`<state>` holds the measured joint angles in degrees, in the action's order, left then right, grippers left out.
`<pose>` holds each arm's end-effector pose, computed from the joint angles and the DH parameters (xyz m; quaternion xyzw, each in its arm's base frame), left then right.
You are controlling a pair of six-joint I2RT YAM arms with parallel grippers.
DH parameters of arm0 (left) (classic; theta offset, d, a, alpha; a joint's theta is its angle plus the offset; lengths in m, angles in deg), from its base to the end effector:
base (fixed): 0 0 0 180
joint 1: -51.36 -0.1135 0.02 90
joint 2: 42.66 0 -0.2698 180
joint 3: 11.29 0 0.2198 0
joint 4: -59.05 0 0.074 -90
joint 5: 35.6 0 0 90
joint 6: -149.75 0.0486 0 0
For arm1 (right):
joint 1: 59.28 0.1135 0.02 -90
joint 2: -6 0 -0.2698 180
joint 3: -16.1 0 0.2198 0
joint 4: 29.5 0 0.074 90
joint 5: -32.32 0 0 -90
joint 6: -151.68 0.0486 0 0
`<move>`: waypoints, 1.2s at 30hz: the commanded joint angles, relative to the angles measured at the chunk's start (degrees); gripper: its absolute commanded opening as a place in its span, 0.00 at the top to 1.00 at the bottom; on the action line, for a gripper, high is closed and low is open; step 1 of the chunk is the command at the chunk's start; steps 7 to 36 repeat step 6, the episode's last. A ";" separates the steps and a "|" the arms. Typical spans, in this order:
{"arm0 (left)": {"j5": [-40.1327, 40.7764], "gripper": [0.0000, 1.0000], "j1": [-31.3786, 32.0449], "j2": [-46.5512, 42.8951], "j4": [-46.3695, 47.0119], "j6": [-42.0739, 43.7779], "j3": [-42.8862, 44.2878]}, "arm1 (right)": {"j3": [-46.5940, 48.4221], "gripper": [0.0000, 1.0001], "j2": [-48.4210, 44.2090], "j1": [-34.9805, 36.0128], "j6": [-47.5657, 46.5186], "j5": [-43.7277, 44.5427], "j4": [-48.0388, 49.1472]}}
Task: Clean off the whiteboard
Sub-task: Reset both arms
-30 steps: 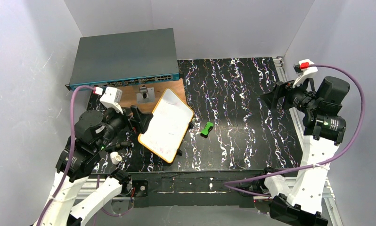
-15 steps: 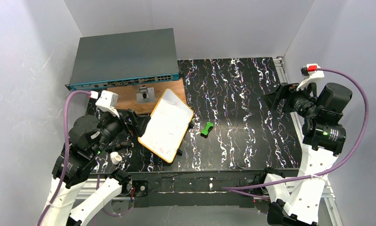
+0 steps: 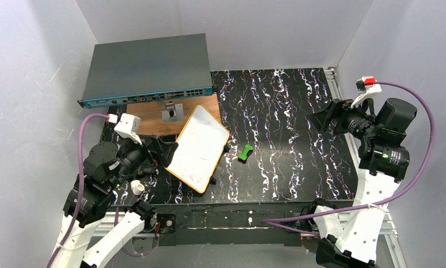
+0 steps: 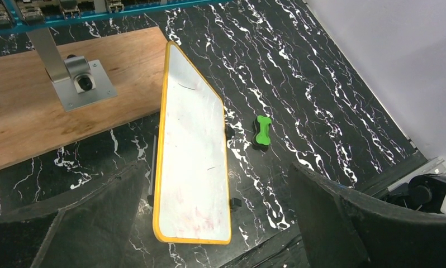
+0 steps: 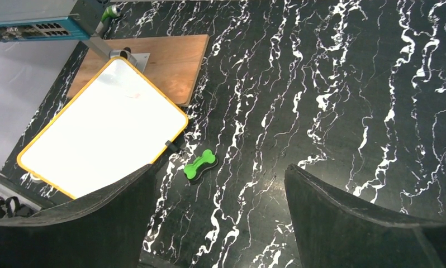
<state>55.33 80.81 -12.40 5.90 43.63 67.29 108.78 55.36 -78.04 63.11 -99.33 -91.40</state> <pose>0.0485 -0.0265 0.4033 0.0800 0.7319 -0.2565 0.6262 0.1134 -0.0044 0.4339 -0.0713 0.7836 0.2032 0.5828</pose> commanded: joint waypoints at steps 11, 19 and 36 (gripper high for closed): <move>1.00 0.02 -0.10 -0.19 0.88 0.06 -1.88 | -2.52 0.11 -0.21 -0.92 2.75 -5.90 4.22; 1.00 0.02 -0.10 -0.19 0.88 0.06 -1.88 | -2.52 0.11 -0.21 -0.92 2.75 -5.90 4.22; 1.00 0.02 -0.10 -0.19 0.88 0.06 -1.88 | -2.52 0.11 -0.21 -0.92 2.75 -5.90 4.22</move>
